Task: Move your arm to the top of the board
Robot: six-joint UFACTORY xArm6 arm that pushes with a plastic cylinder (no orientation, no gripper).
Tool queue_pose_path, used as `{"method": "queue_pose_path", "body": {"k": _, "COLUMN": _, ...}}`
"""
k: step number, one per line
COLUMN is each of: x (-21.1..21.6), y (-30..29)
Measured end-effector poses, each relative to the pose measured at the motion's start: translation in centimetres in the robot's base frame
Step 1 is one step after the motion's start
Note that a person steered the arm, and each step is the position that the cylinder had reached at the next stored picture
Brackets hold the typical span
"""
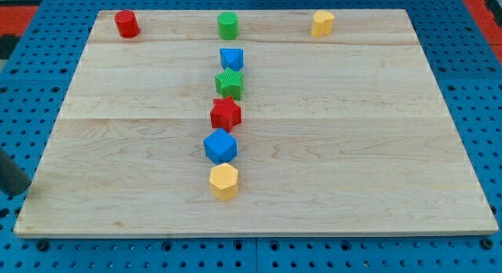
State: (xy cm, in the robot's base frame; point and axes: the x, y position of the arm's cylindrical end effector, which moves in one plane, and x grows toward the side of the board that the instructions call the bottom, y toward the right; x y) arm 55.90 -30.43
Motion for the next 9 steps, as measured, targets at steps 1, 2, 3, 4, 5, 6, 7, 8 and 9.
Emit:
{"method": "queue_pose_path", "body": {"k": 1, "x": 0.0, "y": 0.0}}
{"method": "queue_pose_path", "body": {"k": 2, "x": -1.8, "y": 1.5}}
{"method": "queue_pose_path", "body": {"k": 3, "x": -4.7, "y": 2.7}}
{"method": "queue_pose_path", "body": {"k": 4, "x": -8.7, "y": 6.8}}
{"method": "queue_pose_path", "body": {"k": 5, "x": -13.6, "y": 10.5}}
{"method": "queue_pose_path", "body": {"k": 6, "x": -19.2, "y": 9.9}}
{"method": "queue_pose_path", "body": {"k": 7, "x": -27.2, "y": 12.2}}
{"method": "queue_pose_path", "body": {"k": 8, "x": -31.7, "y": 17.8}}
{"method": "queue_pose_path", "body": {"k": 9, "x": -36.2, "y": 19.6}}
